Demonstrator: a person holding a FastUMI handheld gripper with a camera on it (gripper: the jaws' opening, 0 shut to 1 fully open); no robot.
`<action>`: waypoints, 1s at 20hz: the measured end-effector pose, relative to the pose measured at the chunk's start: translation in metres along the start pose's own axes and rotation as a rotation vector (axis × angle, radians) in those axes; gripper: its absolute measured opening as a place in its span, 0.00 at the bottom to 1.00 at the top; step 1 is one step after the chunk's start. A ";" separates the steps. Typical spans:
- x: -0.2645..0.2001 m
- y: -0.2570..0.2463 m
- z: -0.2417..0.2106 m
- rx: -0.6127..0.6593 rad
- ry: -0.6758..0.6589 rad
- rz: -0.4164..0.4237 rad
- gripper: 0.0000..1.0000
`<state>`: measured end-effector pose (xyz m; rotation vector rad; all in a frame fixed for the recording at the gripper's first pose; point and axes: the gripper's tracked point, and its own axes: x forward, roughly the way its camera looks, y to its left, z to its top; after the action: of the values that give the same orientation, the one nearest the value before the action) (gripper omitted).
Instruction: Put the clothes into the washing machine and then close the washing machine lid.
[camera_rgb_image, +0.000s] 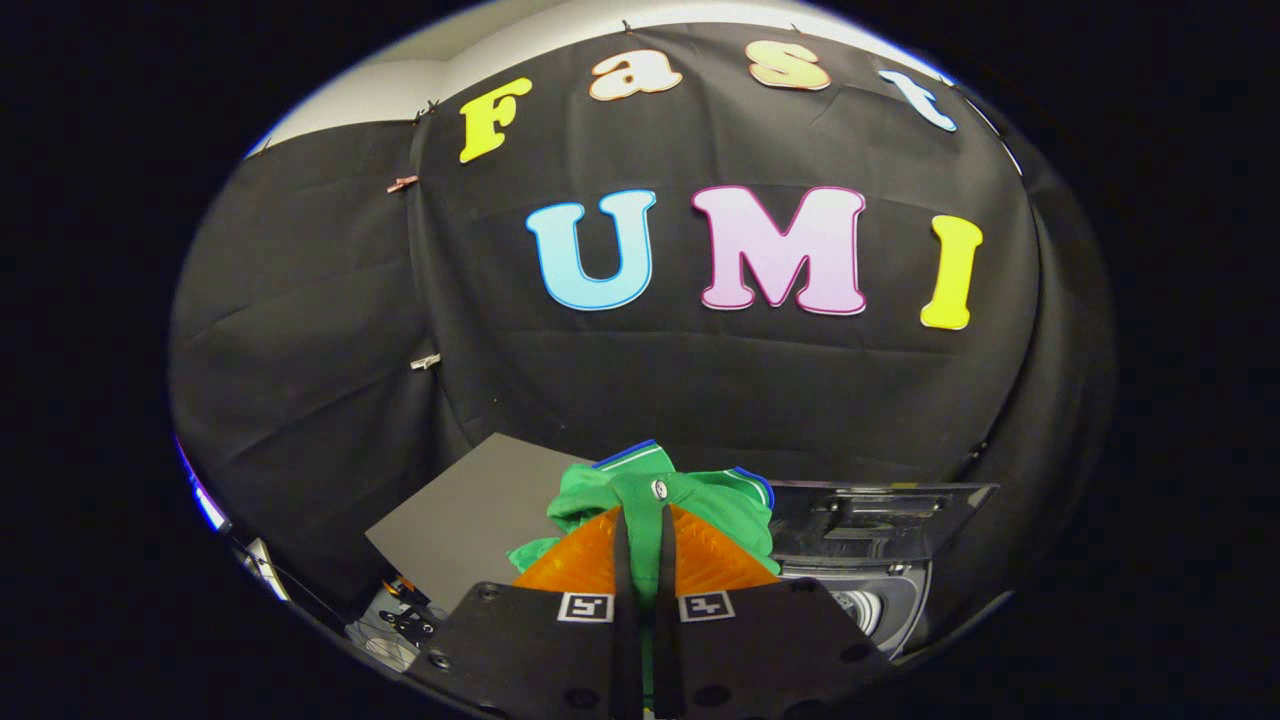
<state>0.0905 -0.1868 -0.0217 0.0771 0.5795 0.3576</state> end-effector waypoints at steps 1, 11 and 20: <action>-0.005 -0.013 0.004 0.009 -0.006 -0.006 0.09; -0.029 -0.137 0.015 0.057 -0.050 -0.033 0.09; 0.012 -0.205 -0.054 0.146 0.101 -0.016 0.09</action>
<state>0.1329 -0.3758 -0.1082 0.1952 0.7058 0.3046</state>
